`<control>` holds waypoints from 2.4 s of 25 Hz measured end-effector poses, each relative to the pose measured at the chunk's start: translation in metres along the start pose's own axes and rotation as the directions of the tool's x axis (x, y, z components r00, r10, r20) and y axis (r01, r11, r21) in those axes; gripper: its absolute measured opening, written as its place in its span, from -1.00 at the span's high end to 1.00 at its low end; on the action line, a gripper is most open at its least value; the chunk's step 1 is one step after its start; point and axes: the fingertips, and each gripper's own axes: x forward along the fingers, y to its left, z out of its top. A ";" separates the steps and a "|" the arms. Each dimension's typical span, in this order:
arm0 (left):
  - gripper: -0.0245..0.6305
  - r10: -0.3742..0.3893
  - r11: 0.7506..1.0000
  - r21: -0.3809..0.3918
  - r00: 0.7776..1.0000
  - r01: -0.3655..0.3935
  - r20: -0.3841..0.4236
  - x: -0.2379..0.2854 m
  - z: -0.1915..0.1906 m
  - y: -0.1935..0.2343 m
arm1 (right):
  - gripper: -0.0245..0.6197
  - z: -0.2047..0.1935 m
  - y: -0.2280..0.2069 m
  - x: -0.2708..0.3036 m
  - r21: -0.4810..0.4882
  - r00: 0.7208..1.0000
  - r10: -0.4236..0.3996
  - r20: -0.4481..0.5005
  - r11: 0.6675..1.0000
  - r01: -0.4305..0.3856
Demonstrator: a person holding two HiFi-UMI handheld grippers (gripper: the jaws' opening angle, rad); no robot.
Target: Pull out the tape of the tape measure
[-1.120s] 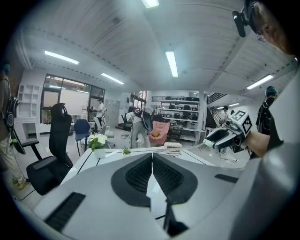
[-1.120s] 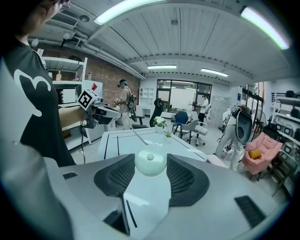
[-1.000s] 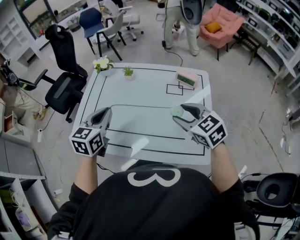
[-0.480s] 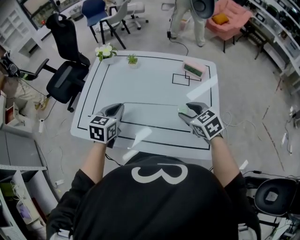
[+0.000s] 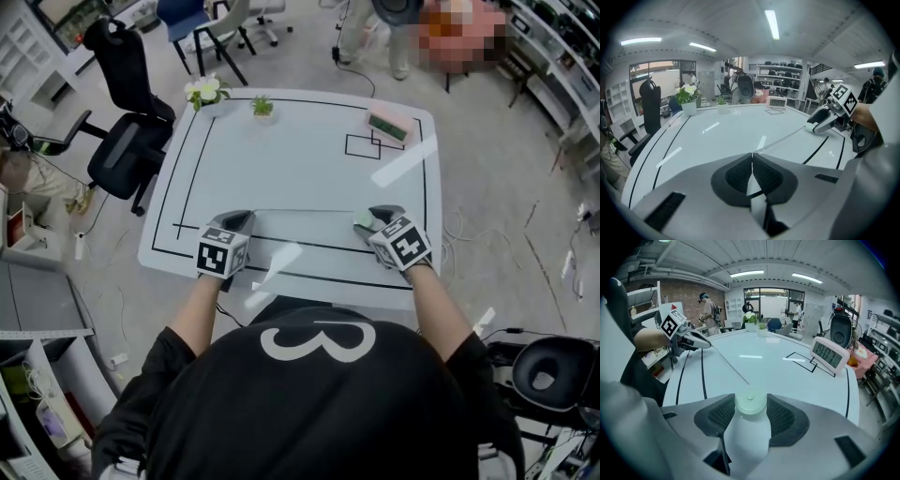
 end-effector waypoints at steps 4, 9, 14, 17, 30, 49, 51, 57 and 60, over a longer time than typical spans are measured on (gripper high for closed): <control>0.90 0.001 1.000 0.032 1.000 0.000 -0.030 0.005 -0.008 0.001 | 0.23 -0.004 0.001 0.006 -0.001 1.000 0.000 -0.020 1.000 0.000; 0.90 0.010 0.997 0.076 0.997 -0.004 -0.078 0.007 -0.017 0.000 | 0.23 -0.007 0.003 0.008 0.022 1.000 0.018 -0.020 1.000 -0.018; 0.90 0.013 0.998 0.059 0.997 -0.009 -0.073 0.009 -0.017 0.002 | 0.22 -0.007 0.003 0.008 0.044 0.999 0.043 -0.027 0.998 -0.042; 0.90 0.032 0.997 0.072 0.996 -0.026 -0.086 0.012 -0.018 0.005 | 0.20 -0.005 0.002 0.008 0.086 0.997 0.074 0.003 0.994 -0.074; 0.29 0.031 0.999 -0.024 1.000 -0.031 -0.001 -0.019 -0.001 0.002 | -0.12 0.002 0.015 -0.038 0.169 0.985 0.107 0.137 0.977 -0.130; 0.49 -0.335 0.931 0.010 0.844 0.364 0.419 -0.178 0.124 -0.155 | 0.89 0.090 0.121 -0.204 0.073 0.745 0.235 0.624 0.932 -0.355; 0.59 -0.378 0.917 0.057 0.816 0.394 0.437 -0.203 0.135 -0.168 | 0.89 0.103 0.132 -0.220 0.076 0.690 0.245 0.681 0.914 -0.399; 0.91 -0.482 0.866 0.121 0.741 0.486 0.467 -0.264 0.143 -0.185 | 0.89 0.133 0.174 -0.253 0.064 0.586 0.253 0.770 0.883 -0.464; 0.92 -0.525 0.840 0.155 0.706 0.521 0.475 -0.281 0.140 -0.188 | 0.89 0.137 0.192 -0.259 0.050 0.587 0.246 0.772 0.896 -0.441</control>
